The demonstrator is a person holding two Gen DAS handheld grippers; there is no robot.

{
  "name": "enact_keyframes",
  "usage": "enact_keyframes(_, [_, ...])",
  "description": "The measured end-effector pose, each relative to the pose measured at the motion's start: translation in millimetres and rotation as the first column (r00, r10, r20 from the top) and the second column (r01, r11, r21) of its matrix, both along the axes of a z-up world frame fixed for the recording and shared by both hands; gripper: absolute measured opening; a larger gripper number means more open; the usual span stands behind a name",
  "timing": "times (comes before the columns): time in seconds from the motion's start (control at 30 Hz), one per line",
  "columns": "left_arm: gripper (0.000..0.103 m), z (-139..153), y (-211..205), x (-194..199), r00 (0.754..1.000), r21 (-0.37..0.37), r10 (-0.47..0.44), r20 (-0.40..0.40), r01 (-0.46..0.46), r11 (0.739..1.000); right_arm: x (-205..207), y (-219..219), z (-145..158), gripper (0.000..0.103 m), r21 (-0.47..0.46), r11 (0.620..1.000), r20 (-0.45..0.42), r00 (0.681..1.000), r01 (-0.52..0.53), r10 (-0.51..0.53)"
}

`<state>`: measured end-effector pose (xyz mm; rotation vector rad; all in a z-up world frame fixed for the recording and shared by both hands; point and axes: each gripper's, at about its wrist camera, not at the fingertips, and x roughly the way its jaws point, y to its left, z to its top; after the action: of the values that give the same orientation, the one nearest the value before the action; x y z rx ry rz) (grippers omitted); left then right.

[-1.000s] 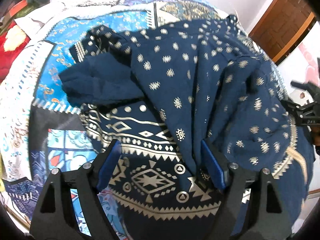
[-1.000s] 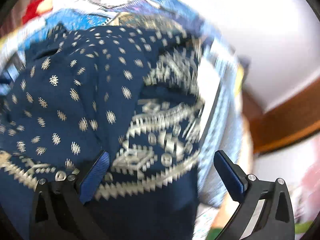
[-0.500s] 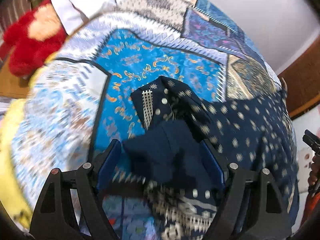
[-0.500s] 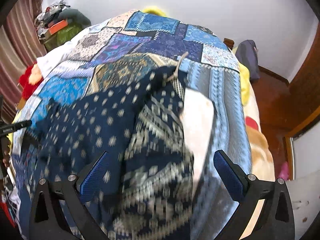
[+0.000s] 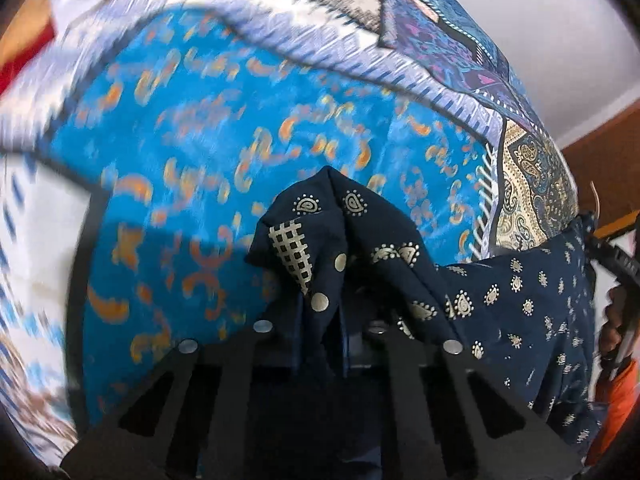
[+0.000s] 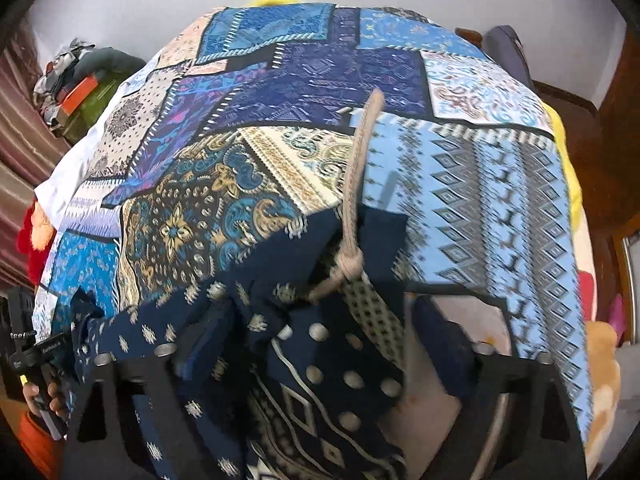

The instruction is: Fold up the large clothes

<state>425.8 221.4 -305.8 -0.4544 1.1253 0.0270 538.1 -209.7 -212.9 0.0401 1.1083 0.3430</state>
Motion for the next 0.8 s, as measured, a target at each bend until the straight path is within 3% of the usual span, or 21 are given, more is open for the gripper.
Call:
enact_keyframes(0.03, [0.011, 6.4, -1.6, 6.4, 1.000, 0.038, -0.010, 0.011, 0.010, 0.999, 0.5, 3.9, 2.0, 0.050, 0.000, 1.000, 0.014, 1.000, -0.009, 0.009])
enact_keyframes(0.07, [0.010, 15.1, -3.3, 14.8, 1.000, 0.077, -0.015, 0.028, 0.013, 0.997, 0.7, 7.1, 4.4, 0.029, 0.026, 0.999, 0.016, 1.000, -0.023, 0.023])
enact_keyframes(0.13, [0.009, 30.2, -4.0, 31.4, 0.999, 0.118, -0.006, 0.051, 0.000, 0.993, 2.2, 14.4, 6.7, 0.025, 0.039, 0.999, 0.012, 1.000, -0.017, 0.017])
enact_keyframes(0.3, [0.009, 67.5, 6.0, 73.5, 0.990, 0.196, 0.031, 0.140, -0.059, 0.979, 10.2, 33.7, 24.9, 0.016, -0.053, 0.998, 0.143, 0.989, -0.019, 0.027])
enact_keyframes(0.4, [0.009, 64.0, 15.7, 94.5, 0.990, 0.197, 0.053, 0.127, -0.078, 0.977, 30.4, 41.5, 28.9, 0.016, -0.074, 0.997, 0.172, 0.985, -0.002, 0.015])
enact_keyframes(0.5, [0.011, 44.8, 22.1, 105.5, 0.996, 0.207, 0.054, 0.077, -0.069, 0.976, 43.7, 57.3, 19.5, 0.018, -0.158, 0.988, 0.196, 0.980, 0.004, 0.027])
enact_keyframes(0.53, [0.012, 36.8, 22.7, 108.8, 0.997, 0.215, 0.051, 0.063, -0.064, 0.975, 45.1, 60.0, 16.9, 0.021, -0.178, 0.984, 0.206, 0.978, 0.004, 0.033])
enact_keyframes(0.57, [0.014, 33.6, 22.4, 108.0, 0.997, 0.216, 0.051, 0.060, -0.063, 0.974, 45.0, 62.4, 15.0, 0.036, -0.208, 0.978, 0.229, 0.973, 0.024, 0.025])
enact_keyframes(0.6, [0.017, 30.9, 22.4, 107.6, 0.997, 0.217, 0.052, 0.064, -0.065, 0.974, 44.5, 61.1, 15.0, 0.064, -0.234, 0.971, 0.249, 0.969, 0.049, 0.012])
enact_keyframes(0.67, [0.019, 27.7, 24.9, 106.0, 0.996, 0.210, 0.055, 0.076, -0.070, 0.975, 43.8, 58.1, 11.5, 0.086, -0.317, 0.940, 0.317, 0.948, 0.125, -0.019])
enact_keyframes(0.8, [0.023, 29.1, 26.2, 103.3, 0.996, 0.202, 0.048, 0.074, -0.062, 0.977, 55.5, 29.6, 8.5, 0.086, -0.164, 0.981, 0.218, 0.974, 0.103, -0.065])
